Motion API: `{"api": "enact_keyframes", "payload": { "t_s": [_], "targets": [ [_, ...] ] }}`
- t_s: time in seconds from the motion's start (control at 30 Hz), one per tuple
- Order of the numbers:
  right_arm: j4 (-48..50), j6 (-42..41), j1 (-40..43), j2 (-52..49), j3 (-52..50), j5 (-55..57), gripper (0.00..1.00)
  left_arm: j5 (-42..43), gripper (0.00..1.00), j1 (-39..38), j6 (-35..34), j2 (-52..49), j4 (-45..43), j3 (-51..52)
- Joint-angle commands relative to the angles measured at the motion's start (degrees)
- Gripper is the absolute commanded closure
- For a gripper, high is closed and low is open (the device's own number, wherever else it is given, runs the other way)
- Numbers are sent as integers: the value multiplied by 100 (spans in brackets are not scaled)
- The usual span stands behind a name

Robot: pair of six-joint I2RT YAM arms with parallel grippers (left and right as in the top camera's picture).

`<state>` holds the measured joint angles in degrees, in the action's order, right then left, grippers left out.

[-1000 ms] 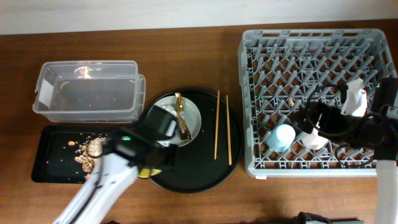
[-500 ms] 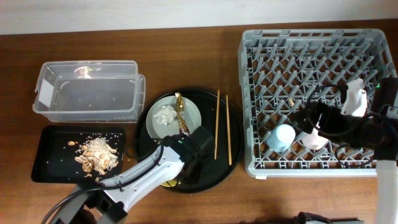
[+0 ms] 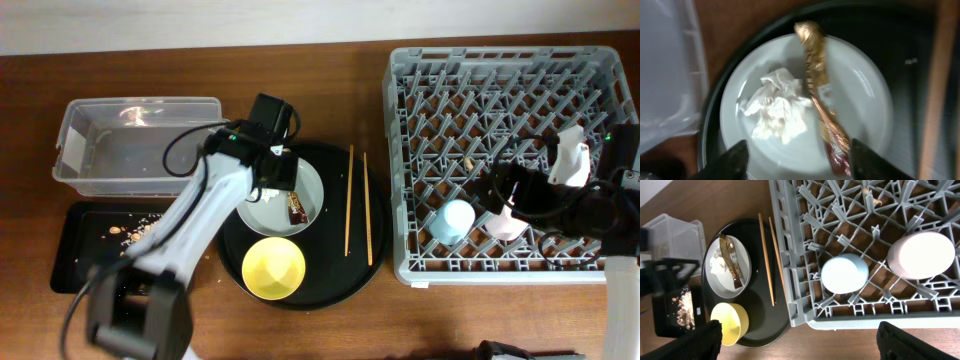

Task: Sort waste into correct bins and load items into the dishwasher rack
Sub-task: 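Tip the white plate over the clear bin to drop tissue and wrapper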

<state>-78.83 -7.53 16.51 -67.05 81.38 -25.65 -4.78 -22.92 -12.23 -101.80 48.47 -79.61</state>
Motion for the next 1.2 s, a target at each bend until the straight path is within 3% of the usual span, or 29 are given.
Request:
{"api": "enact_keyframes", "payload": {
  "t_s": [0.0, 0.13, 0.23, 0.3, 0.47, 0.53, 0.63, 0.77, 0.87, 0.9, 1.0, 1.07, 1.17],
  "targets": [
    [-26, 24, 0, -39, 26, -68, 1, 166, 42, 170, 295, -763, -197, -4],
    [-28, 24, 0, -72, 26, -68, 1, 46, 49, 356, 289, -1272, -442, -4],
    [-26, 24, 0, -83, 26, -68, 1, 107, 73, 387, 291, -1434, -452, -4],
    [-28, 24, 0, -83, 26, -68, 1, 289, 100, 387, 286, -1399, -354, -26],
    [-31, 24, 0, -83, 26, -68, 1, 262, 100, 439, 249, -796, 859, -944],
    [-31, 24, 0, -83, 26, -68, 1, -221, 99, 566, 254, -439, 1235, -1480],
    [-28, 24, 0, -83, 26, -68, 1, -1108, 100, 942, 254, -208, 1132, -1622],
    [-31, 22, 0, -83, 26, -70, 1, -765, 100, 1764, 271, -278, 584, -1613],
    [-52, 24, 0, -83, 26, -70, 1, -251, 22, 2175, 293, -289, 345, -1613],
    [-52, 24, 0, -83, 26, -70, 1, -68, 13, 2192, 295, -286, 393, -1613],
    [-48, 24, 0, -83, 26, -70, 1, 424, 13, 1963, 431, -273, 745, -1657],
    [-50, 24, 0, -83, 26, -70, 1, 621, 23, 1602, 417, -278, 944, -1641],
    [-79, 24, 0, -83, 26, -68, 1, 697, 30, 848, -203, -299, 1034, -1305]
  ]
}}
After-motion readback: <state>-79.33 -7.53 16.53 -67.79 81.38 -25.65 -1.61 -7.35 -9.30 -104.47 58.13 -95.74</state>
